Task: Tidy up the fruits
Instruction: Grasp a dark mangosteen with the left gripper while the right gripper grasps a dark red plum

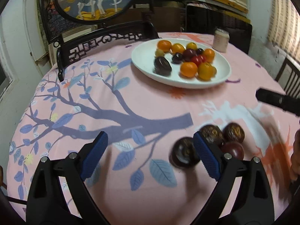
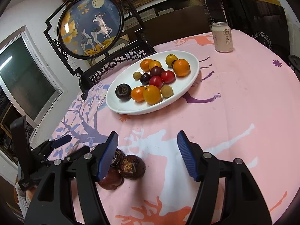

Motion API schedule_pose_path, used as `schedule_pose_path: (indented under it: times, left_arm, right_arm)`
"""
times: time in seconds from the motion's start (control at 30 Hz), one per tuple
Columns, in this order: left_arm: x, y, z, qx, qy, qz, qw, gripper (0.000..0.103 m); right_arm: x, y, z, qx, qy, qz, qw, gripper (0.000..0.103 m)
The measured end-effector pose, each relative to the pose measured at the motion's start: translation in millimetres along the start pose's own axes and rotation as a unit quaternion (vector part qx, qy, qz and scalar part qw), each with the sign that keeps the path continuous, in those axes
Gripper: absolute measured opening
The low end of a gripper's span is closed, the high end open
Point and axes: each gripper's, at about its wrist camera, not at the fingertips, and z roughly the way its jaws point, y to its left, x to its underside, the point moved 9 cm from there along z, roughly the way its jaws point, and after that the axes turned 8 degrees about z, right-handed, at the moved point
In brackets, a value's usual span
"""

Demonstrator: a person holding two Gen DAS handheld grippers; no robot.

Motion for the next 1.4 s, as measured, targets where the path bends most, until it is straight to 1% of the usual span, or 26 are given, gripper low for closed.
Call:
schedule_pose_path:
  times: [0.07, 0.2, 0.23, 0.3, 0.37, 0.43, 0.47, 0.5, 0.53, 0.57, 0.6, 0.63, 0.67, 0.73, 0.8, 0.9, 0.97, 1.03, 1.07, 1.13, 1.2, 1.23, 1.3, 1.33, 1.37, 1.4]
  left_arm:
    - [2, -5, 2, 0.001, 0.006, 0.012, 0.9999, 0.094]
    - [6, -16, 1, 0.018, 0.009, 0.033, 0.9993, 0.094]
    - [8, -20, 2, 0.016, 0.012, 0.041, 0.9989, 0.094]
    - [12, -25, 8, 0.01, 0.023, 0.058, 0.998, 0.101]
    - [13, -27, 13, 0.006, 0.028, 0.066, 0.9974, 0.101]
    - [10, -20, 12, -0.019, 0.019, 0.072, 0.997, 0.101]
    - [7, -8, 11, -0.05, 0.012, 0.065, 0.9965, 0.101]
    - [5, 2, 12, -0.066, 0.01, 0.055, 0.9963, 0.101]
    - [6, 12, 13, -0.075, 0.013, 0.038, 0.9964, 0.101]
    - [8, 19, 16, -0.066, 0.02, 0.017, 0.9975, 0.101]
    - [11, 21, 19, -0.044, 0.029, -0.003, 0.9986, 0.099]
    - [12, 19, 20, -0.032, 0.034, -0.008, 0.9989, 0.099]
    - [13, 14, 20, -0.028, 0.035, 0.001, 0.999, 0.099]
    - [13, 4, 19, -0.033, 0.031, 0.032, 0.9985, 0.099]
    - [14, -4, 20, -0.043, 0.035, 0.052, 0.9971, 0.099]
    - [17, -1, 24, -0.043, 0.045, 0.045, 0.997, 0.099]
    - [17, 4, 24, -0.049, 0.048, 0.035, 0.9971, 0.099]
    - [18, 8, 26, -0.045, 0.053, 0.026, 0.9972, 0.099]
    - [19, 9, 26, -0.043, 0.054, 0.024, 0.9973, 0.099]
    - [20, 10, 26, -0.044, 0.056, 0.022, 0.9972, 0.099]
    - [21, 12, 27, -0.041, 0.059, 0.018, 0.9973, 0.101]
    - [21, 12, 28, -0.04, 0.06, 0.016, 0.9973, 0.101]
    - [21, 13, 29, -0.037, 0.061, 0.012, 0.9974, 0.101]
    - [22, 13, 29, -0.037, 0.061, 0.012, 0.9974, 0.101]
    - [22, 14, 29, -0.038, 0.06, 0.011, 0.9974, 0.101]
    - [21, 13, 29, -0.039, 0.059, 0.012, 0.9974, 0.101]
  right_arm:
    - [1, 0, -1, -0.001, 0.0, 0.0, 1.0, 0.067]
    - [1, -2, -1, 0.002, 0.001, 0.003, 1.0, 0.067]
    - [1, -2, -1, 0.002, 0.002, 0.004, 1.0, 0.067]
    - [1, -2, 0, 0.003, 0.003, 0.004, 1.0, 0.067]
    - [1, -2, 0, 0.002, 0.003, 0.005, 1.0, 0.068]
    - [1, -2, -1, 0.0, 0.002, 0.004, 1.0, 0.067]
    - [1, -2, -1, 0.0, 0.001, 0.004, 1.0, 0.067]
    - [2, -2, -1, 0.0, 0.001, 0.004, 1.0, 0.067]
    - [2, -2, 0, -0.001, 0.003, 0.005, 1.0, 0.067]
    - [3, -1, 0, -0.002, 0.005, 0.006, 1.0, 0.067]
    - [5, 0, 1, -0.007, 0.01, 0.008, 1.0, 0.068]
    - [7, 1, 2, -0.011, 0.016, 0.009, 1.0, 0.067]
    - [11, 3, 4, -0.017, 0.026, 0.009, 0.999, 0.067]
    - [18, 5, 8, -0.02, 0.042, 0.005, 0.999, 0.067]
    - [25, 5, 11, -0.012, 0.054, -0.001, 0.998, 0.067]
    - [33, 6, 12, -0.003, 0.061, -0.018, 0.998, 0.067]
    - [38, 13, 11, -0.001, 0.06, -0.039, 0.997, 0.067]
    - [41, 23, 9, -0.001, 0.049, -0.065, 0.997, 0.067]
    - [41, 28, 6, -0.008, 0.042, -0.073, 0.996, 0.067]
    - [42, 45, -4, -0.037, 0.024, -0.1, 0.994, 0.068]
    - [48, 59, -8, -0.05, 0.017, -0.131, 0.99, 0.068]
    - [56, 68, -9, -0.05, 0.017, -0.159, 0.986, 0.068]
    - [68, 76, -4, -0.037, 0.025, -0.196, 0.98, 0.067]
    - [79, 79, 3, -0.018, 0.034, -0.222, 0.974, 0.067]
    - [84, 80, 7, -0.006, 0.037, -0.234, 0.972, 0.067]
    - [88, 80, 12, 0.006, 0.042, -0.245, 0.969, 0.063]
